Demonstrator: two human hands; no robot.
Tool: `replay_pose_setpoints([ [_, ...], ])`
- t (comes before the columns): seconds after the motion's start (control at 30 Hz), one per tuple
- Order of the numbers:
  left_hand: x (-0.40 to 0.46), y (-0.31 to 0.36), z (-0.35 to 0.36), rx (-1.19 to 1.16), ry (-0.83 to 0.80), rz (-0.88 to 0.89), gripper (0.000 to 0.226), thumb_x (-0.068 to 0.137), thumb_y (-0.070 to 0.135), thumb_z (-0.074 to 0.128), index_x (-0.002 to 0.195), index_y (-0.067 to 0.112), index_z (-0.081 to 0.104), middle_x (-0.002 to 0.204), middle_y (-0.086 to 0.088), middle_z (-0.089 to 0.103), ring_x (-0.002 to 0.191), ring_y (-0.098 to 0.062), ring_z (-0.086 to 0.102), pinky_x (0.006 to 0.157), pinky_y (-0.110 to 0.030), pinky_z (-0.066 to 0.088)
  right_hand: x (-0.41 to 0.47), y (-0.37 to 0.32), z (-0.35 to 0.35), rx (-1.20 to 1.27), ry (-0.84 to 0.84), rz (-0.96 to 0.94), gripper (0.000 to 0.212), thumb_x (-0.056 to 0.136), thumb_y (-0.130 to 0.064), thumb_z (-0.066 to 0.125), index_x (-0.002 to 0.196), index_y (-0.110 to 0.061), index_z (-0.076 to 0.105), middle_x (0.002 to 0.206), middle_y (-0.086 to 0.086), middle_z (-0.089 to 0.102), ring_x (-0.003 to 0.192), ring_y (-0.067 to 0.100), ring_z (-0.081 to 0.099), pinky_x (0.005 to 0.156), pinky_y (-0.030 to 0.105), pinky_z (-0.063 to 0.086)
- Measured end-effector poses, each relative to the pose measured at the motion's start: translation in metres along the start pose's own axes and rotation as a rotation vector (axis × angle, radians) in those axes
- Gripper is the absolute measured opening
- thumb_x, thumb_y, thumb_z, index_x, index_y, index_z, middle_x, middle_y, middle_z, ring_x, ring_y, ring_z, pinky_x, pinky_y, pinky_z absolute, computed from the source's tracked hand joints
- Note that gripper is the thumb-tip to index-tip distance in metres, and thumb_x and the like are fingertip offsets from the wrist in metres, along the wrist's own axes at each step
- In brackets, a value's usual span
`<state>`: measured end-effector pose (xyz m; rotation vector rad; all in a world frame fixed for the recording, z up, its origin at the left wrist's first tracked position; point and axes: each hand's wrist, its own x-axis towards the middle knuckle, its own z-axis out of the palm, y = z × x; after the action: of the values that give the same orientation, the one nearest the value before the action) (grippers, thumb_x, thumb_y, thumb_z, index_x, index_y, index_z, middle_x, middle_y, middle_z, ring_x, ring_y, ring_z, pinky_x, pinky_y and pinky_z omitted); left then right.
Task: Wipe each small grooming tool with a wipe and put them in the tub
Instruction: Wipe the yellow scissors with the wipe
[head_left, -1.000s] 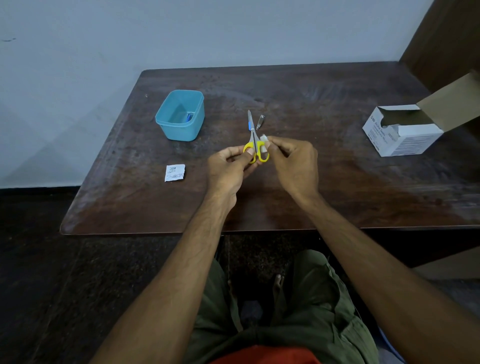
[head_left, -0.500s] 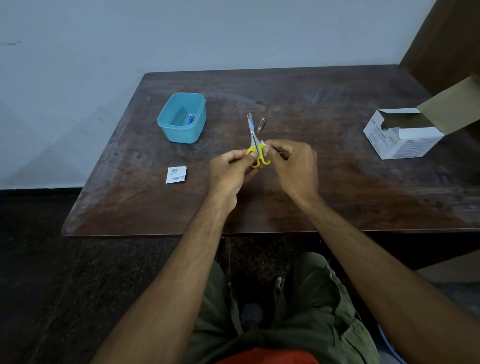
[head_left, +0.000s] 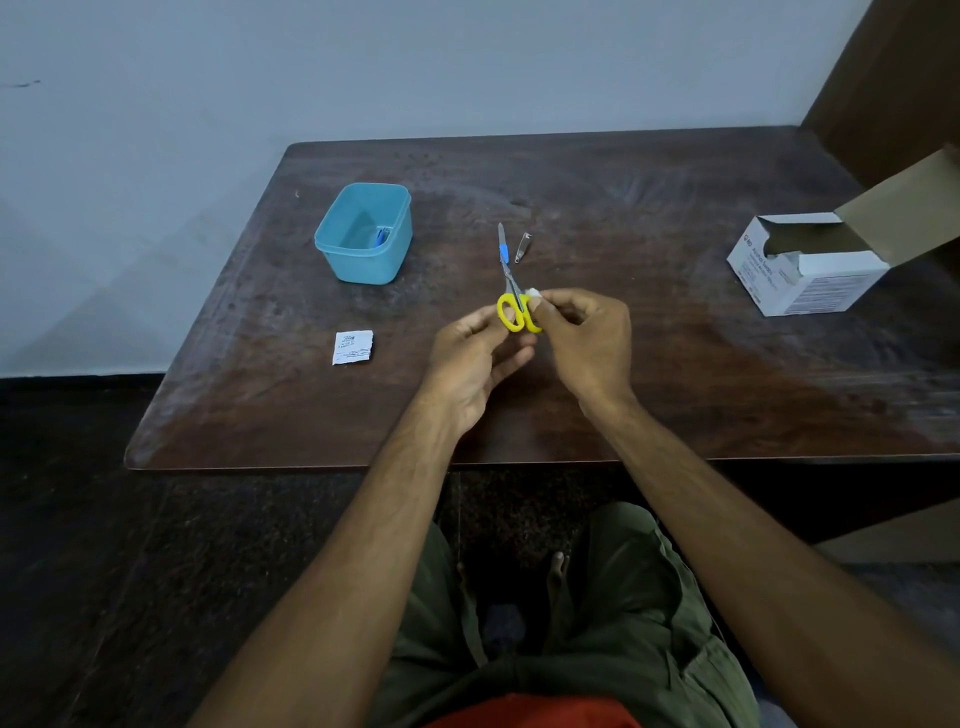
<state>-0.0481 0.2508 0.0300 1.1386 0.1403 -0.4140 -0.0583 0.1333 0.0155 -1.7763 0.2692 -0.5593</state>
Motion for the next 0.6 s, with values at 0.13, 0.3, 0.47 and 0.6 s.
replay_pose_setpoints([
  [0.13,-0.002,0.002,0.005,-0.016,-0.007,-0.033,0.014,0.095,0.01,0.055,0.09,0.013,0.068,0.086,-0.005,0.07,0.078,-0.015,0.067,0.071,-0.026,0.059,-0.006,-0.001,0.0,-0.122,0.007,-0.072,0.009,0.084,-0.023,0.069,0.086,-0.023,0.077,0.077,-0.013,0.073,0.072,0.003,0.068,0.071,0.035,0.057],
  [0.3,-0.002,0.001,0.004,-0.139,-0.021,-0.072,0.013,0.094,0.006,0.055,0.093,0.01,0.067,0.089,-0.005,0.07,0.083,-0.012,0.067,0.072,-0.022,0.059,-0.008,0.004,0.001,-0.234,0.002,-0.146,0.011,0.084,-0.025,0.066,0.087,-0.026,0.076,0.082,-0.013,0.071,0.078,0.004,0.065,0.072,0.036,0.055],
  [0.47,0.0,-0.001,-0.002,-0.216,-0.032,-0.08,0.016,0.091,0.006,0.059,0.106,0.003,0.066,0.094,-0.005,0.072,0.081,-0.01,0.072,0.071,-0.016,0.057,-0.008,0.004,0.002,-0.114,-0.01,-0.122,0.01,0.086,-0.022,0.066,0.087,-0.025,0.076,0.081,-0.012,0.073,0.078,0.007,0.068,0.073,0.038,0.056],
  [0.6,0.002,0.002,-0.006,-0.23,0.001,-0.073,0.016,0.091,0.002,0.059,0.106,0.001,0.065,0.096,-0.01,0.071,0.081,-0.011,0.071,0.075,-0.016,0.057,-0.007,-0.002,0.0,0.042,0.001,-0.087,0.008,0.088,-0.02,0.067,0.088,-0.02,0.076,0.079,-0.008,0.073,0.074,0.008,0.068,0.067,0.034,0.055],
])
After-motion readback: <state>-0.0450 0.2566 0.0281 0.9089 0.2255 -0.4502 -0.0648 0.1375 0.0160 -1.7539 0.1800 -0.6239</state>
